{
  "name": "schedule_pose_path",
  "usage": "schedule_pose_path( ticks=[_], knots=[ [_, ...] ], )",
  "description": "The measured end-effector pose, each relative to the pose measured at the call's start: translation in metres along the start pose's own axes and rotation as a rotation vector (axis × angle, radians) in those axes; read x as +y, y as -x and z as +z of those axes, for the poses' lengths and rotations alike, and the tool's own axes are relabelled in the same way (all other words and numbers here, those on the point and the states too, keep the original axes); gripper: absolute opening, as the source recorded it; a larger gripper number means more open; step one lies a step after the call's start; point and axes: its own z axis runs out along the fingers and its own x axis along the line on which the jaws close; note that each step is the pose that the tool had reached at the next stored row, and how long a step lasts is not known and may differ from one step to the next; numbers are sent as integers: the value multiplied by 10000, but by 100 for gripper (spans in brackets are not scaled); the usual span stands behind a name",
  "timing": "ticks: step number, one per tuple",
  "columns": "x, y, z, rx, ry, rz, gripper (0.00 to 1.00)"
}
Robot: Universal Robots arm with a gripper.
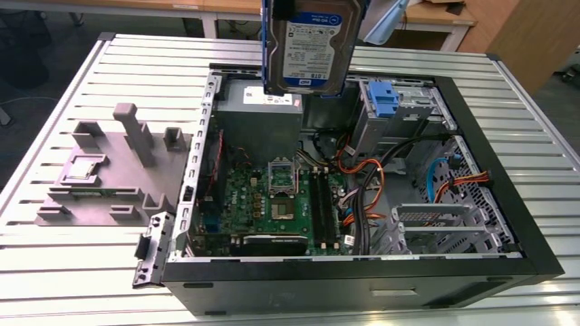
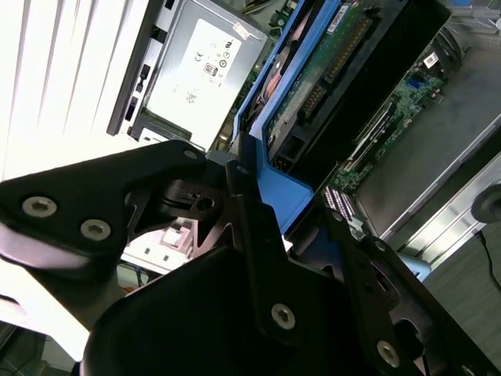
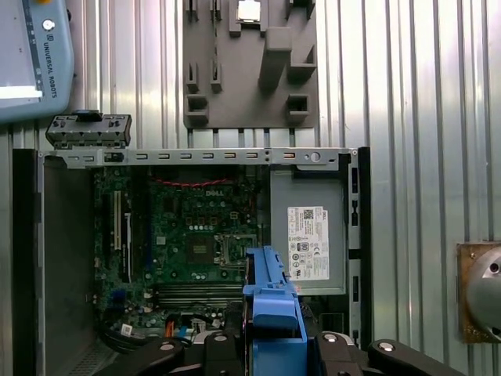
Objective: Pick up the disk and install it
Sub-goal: 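Insert the disk into the insertion slot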
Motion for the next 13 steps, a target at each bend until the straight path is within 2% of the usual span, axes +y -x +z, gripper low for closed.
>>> schedule_pose_path(
  ticks=[2,9,13],
  knots=[
    [0,-8,1,36,-2,-1,37],
    [-2,-56,1,233,-11,3,37],
    [-4,-83,1,265,-12,3,37]
  ],
)
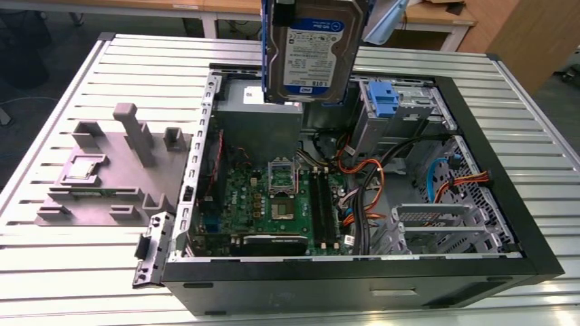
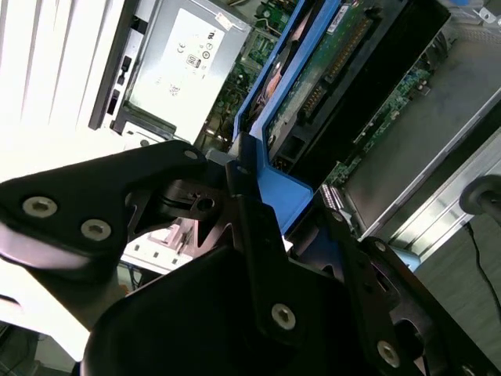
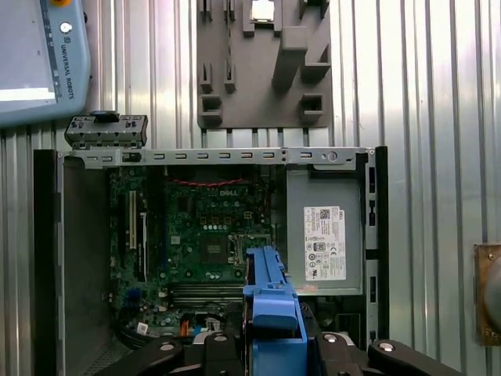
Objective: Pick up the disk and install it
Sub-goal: 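Insert the disk into the insertion slot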
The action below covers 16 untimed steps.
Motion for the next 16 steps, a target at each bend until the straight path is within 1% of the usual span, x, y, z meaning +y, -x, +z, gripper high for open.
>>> schedule_pose_path(
  ticks=[4,6,7,9,10,12,16],
  knots=[
    [-2,-41,3,2,0,1,37],
    [-3,-68,5,-14,0,0,37],
    [-4,-81,5,-50,1,-1,37],
    [-5,-99,6,-152,7,-2,37],
    [-6,-106,7,-181,8,-3,37],
    [-7,-117,9,-199,8,-2,37],
    [-17,-126,13,-200,8,80,37]
  ],
)
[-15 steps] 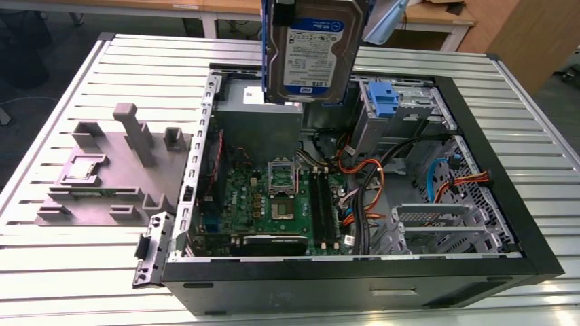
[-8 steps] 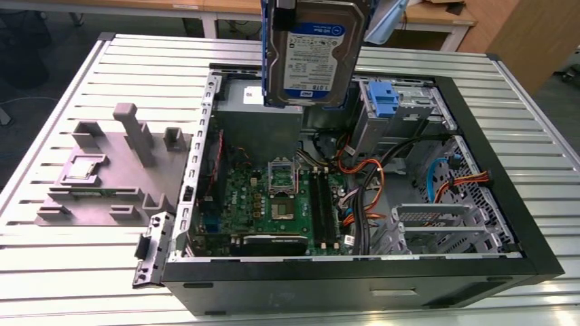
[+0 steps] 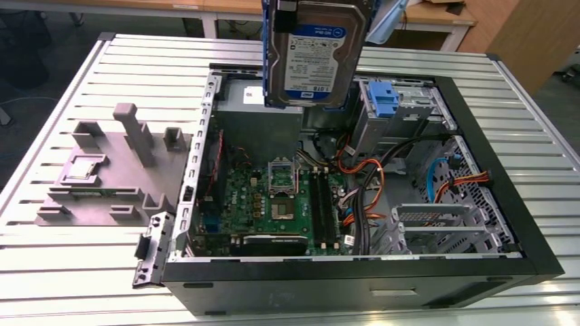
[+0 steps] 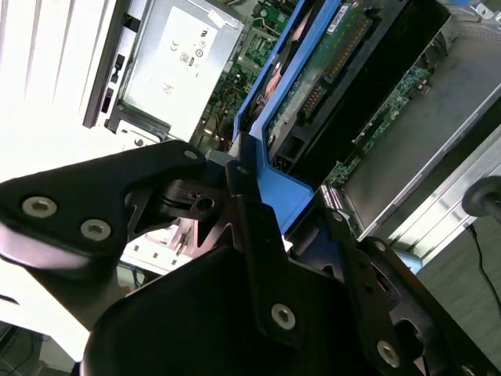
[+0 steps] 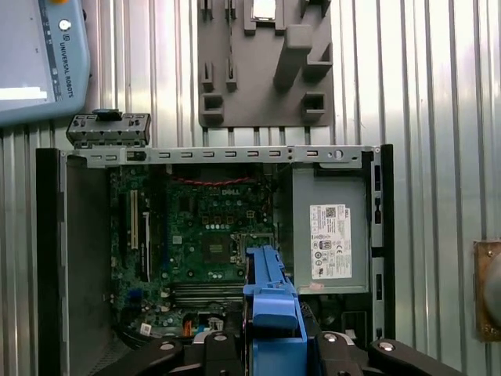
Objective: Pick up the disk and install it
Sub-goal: 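Insert the disk into the insertion slot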
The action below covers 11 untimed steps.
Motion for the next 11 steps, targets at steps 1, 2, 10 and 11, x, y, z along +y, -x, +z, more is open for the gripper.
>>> schedule_pose_path(
  ticks=[1,2,10,11],
  knots=[
    [-3,-6,1,0,-1,17,37],
    [-6,-12,2,0,-1,25,37],
    [-17,-80,5,-2,-2,41,37],
    [-19,-90,5,-1,-2,42,37]
  ],
)
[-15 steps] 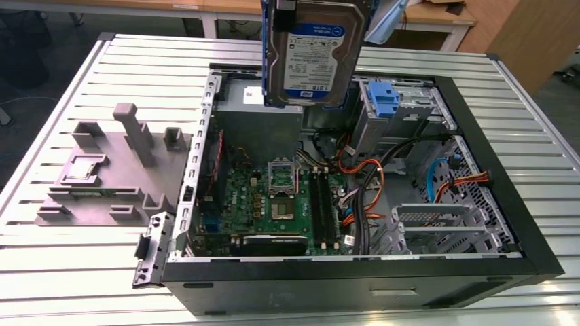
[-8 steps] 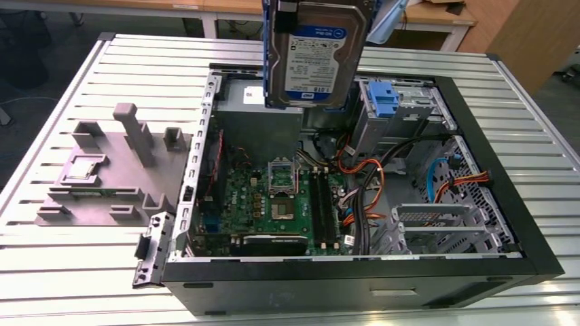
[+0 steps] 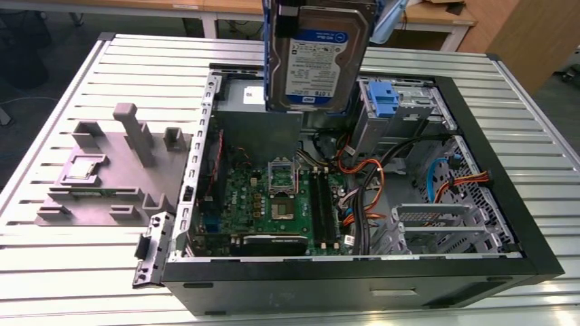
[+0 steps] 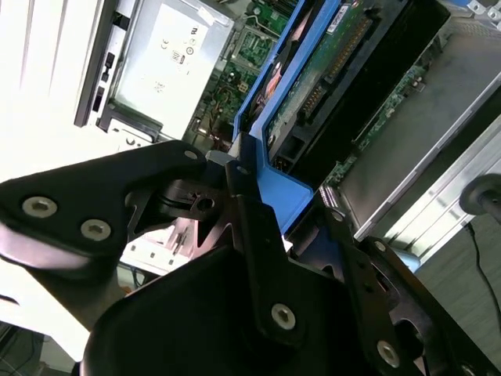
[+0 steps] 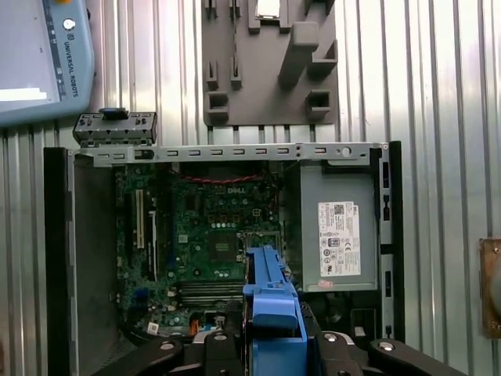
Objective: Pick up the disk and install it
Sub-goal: 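Insert the disk into the insertion slot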
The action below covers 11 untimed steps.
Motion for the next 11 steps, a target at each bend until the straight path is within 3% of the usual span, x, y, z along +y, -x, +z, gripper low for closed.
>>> schedule_pose_path(
  ticks=[11],
  knots=[
    [-21,-118,1,0,0,7,37]
  ],
)
